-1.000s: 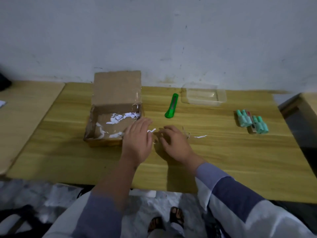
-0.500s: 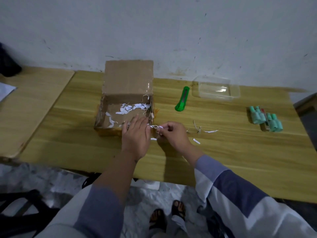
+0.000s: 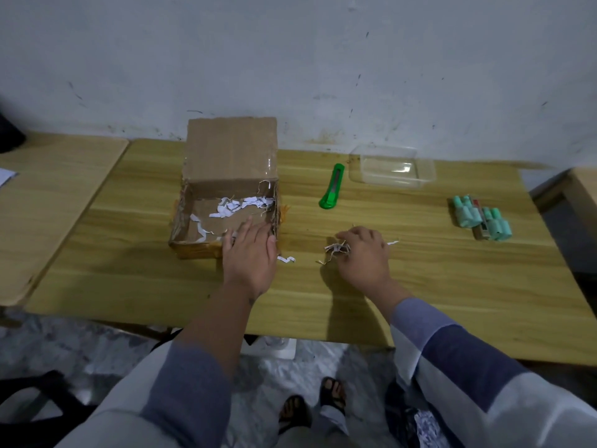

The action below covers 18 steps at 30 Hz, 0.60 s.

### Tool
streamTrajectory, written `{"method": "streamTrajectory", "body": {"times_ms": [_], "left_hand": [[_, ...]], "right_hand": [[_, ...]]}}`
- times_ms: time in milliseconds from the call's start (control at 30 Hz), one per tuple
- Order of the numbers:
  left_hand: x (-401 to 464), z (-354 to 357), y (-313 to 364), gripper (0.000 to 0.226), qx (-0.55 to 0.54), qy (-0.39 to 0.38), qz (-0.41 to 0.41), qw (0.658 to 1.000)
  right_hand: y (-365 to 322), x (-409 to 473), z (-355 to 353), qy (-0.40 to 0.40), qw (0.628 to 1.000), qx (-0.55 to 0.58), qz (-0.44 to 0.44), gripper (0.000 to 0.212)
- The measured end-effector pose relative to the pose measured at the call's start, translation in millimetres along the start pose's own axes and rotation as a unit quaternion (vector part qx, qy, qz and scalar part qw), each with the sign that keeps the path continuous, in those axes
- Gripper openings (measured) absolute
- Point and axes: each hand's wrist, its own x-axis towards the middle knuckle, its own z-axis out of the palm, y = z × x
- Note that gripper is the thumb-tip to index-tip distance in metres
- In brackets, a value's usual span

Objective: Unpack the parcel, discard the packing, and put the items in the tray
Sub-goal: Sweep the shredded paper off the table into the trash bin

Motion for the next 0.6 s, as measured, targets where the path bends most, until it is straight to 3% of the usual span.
{"method": "streamTrajectory", "body": {"times_ms": [167,300,500,600], "left_hand": [[-2,1,-1,0.064,-0.003,0.028,0.012,1.0],[-1,4,-2,0.06,0.007,0.036,0.018,0.999],[-1,-3,5,0.073,-0.001,0.005,-0.003,1.0],[-2,-10,16,0.069,-0.011,0.022,0.009,1.0]], "right_hand": [[-31,-8,25,-0.048,0.984,-0.018,-0.168,0.033],[-44,-13,46,-0.069,0.966,-0.062,-0.24,0.046],[-9,-9,37,-0.049,0.967,-0.166,-0.189,0.072],[9,-4,25,-0.039,0.974,-0.187,-0.126,0.067]]}}
